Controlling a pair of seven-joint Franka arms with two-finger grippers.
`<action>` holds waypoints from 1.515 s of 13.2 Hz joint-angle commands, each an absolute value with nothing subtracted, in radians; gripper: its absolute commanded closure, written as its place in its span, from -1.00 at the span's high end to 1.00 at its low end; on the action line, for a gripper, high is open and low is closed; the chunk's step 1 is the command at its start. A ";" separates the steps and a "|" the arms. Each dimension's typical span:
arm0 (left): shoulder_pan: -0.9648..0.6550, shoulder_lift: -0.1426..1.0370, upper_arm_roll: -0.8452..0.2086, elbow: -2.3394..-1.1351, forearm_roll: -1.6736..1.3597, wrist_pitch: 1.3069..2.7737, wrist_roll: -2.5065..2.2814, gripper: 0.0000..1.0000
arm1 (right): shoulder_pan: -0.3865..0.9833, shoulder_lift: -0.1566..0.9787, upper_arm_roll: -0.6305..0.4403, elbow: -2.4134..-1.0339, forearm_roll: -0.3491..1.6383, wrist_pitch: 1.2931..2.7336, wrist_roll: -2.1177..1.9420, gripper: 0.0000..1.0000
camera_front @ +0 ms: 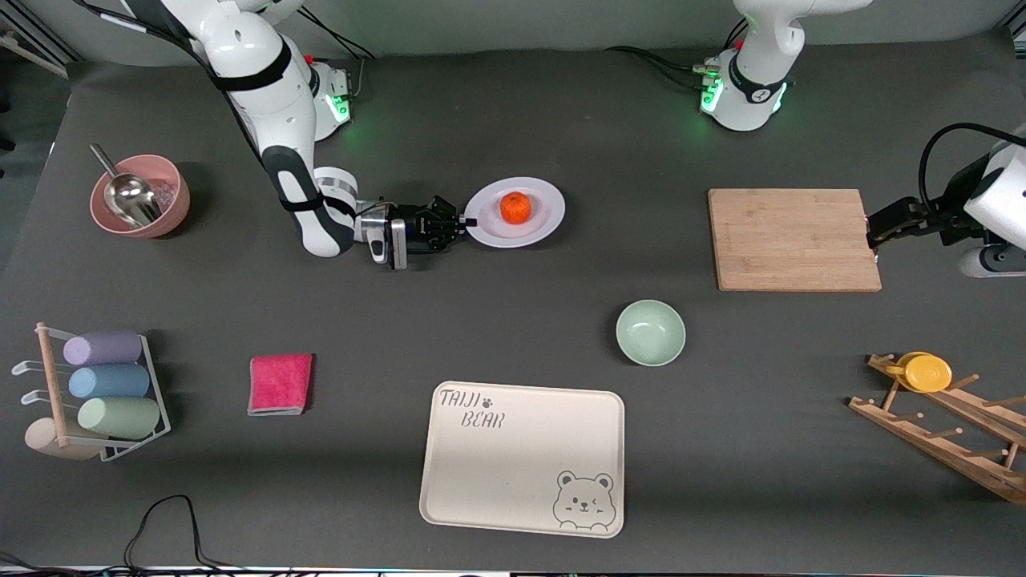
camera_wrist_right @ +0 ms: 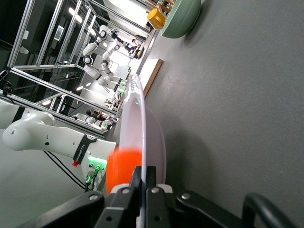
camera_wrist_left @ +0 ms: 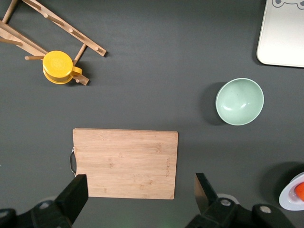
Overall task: Place orange and plate with both arms
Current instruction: 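Lift the plate with the right gripper and carry it toward the tray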
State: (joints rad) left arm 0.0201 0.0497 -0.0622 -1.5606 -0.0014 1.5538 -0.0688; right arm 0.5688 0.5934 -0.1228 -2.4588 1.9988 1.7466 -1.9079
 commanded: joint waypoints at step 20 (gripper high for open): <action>0.009 0.029 -0.054 -1.560 -0.014 1.534 -0.055 1.00 | 0.451 0.500 -0.129 -2.315 1.882 1.672 -1.068 -1.00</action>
State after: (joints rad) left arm 0.0199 0.0494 -0.0623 -1.5603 -0.0018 1.5512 -0.0681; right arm 0.4961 0.5369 -0.1288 -2.3684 1.9317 1.6775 -1.1794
